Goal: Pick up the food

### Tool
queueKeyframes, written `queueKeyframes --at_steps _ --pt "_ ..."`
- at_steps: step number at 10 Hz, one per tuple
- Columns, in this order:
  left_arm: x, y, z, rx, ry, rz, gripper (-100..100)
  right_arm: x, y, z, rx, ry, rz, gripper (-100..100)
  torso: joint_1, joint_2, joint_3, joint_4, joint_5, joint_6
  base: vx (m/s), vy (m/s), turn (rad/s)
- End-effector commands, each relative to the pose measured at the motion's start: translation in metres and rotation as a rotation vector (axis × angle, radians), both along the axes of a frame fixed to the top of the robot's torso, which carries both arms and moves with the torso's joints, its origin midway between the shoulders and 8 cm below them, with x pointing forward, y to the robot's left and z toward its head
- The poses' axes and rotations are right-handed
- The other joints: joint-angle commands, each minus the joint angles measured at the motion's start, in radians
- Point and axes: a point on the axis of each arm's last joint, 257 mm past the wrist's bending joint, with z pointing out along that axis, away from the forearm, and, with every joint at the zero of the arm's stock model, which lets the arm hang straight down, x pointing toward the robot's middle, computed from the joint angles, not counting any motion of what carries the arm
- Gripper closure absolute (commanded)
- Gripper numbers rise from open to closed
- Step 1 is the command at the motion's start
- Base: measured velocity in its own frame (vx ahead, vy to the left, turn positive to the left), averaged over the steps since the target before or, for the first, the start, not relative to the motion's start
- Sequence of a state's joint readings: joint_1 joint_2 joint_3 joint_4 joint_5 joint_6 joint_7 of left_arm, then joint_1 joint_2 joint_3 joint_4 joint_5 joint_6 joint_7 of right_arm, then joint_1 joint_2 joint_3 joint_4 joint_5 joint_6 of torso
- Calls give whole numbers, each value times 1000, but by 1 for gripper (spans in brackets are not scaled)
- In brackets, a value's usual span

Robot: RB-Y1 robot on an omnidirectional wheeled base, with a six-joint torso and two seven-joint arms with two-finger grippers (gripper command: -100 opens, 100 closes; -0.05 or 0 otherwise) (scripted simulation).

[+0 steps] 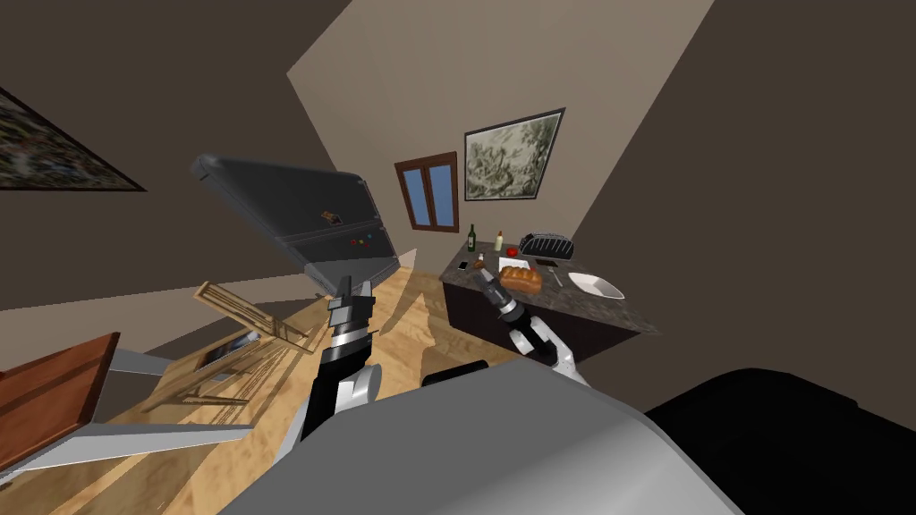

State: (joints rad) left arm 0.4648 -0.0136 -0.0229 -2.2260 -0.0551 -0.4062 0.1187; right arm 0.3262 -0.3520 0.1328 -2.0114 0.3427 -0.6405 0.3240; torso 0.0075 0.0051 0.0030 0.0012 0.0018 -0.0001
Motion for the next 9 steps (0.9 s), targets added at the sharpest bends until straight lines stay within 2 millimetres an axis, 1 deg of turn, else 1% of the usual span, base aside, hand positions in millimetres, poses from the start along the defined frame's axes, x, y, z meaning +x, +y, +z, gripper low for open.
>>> queueKeyframes --at_steps 1,2,3,4,5,6,7,8,9 --pt "0 0 0 0 0 0 0 5 4 -14 -53 13 2 -100 0 0 0 0 0 0 -48 83 5" --pt "0 0 0 0 0 0 0 10 14 -31 -153 10 15 -100 -2 -2 -1 0 0 0 -54 148 32" --pt "0 0 0 0 0 0 0 12 12 -36 -155 22 11 -100 2 -2 -1 0 0 0 -48 118 0" --pt "0 0 0 0 0 0 0 16 21 -55 -259 18 25 -100 0 -2 -1 0 0 0 -66 120 27" --pt "0 0 0 0 0 0 0 20 28 -69 -336 7 38 -100 0 -2 -1 0 0 0 -76 203 58" --pt "0 0 0 0 0 0 0 22 24 -84 -374 28 35 -100 5 -1 -1 0 1 0 -43 152 12" --pt "0 0 0 0 0 0 0 25 29 -99 -470 11 52 -100 2 -2 -1 0 1 0 -29 140 46" --pt "0 0 0 0 0 0 0 28 24 -114 -494 36 45 -100 2 -3 -2 -1 0 0 -25 119 21" --pt "0 0 0 0 0 0 0 29 29 -126 -595 4 66 -100 0 -4 -2 -1 0 0 -33 147 55"
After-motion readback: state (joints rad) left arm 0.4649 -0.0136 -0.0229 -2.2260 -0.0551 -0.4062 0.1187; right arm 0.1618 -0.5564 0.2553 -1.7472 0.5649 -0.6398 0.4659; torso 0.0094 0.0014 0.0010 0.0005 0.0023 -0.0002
